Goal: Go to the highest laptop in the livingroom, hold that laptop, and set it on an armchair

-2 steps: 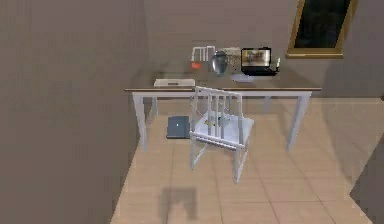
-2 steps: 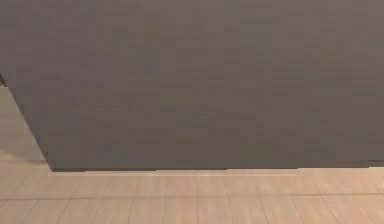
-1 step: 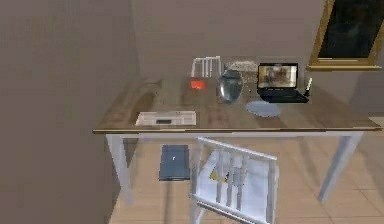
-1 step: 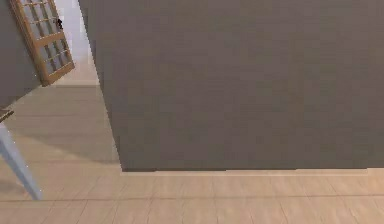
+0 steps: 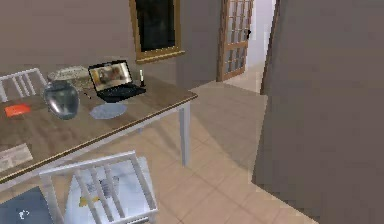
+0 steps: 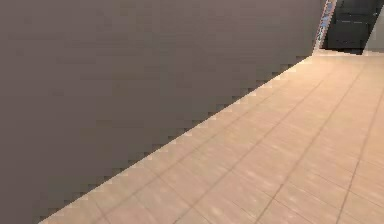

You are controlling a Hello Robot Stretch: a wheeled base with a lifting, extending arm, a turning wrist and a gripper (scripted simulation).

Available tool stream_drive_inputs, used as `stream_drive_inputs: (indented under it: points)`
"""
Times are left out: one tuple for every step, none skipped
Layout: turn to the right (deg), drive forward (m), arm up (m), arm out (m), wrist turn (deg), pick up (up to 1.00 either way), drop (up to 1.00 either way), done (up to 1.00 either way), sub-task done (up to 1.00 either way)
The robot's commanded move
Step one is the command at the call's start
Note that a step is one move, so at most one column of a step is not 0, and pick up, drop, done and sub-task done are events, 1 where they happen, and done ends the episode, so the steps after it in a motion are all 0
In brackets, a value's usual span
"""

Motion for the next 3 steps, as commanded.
stream_drive_inputs:
  points:
    - [18.0, 0.0, 0.0, 0.0, 0.0, 0.0, 0.0, 0.0, 0.0]
    - [0.0, 0.9, 0.0, 0.0, 0.0, 0.0, 0.0, 0.0, 0.0]
    - [-45.0, 0.0, 0.0, 0.0, 0.0, 0.0, 0.0, 0.0, 0.0]
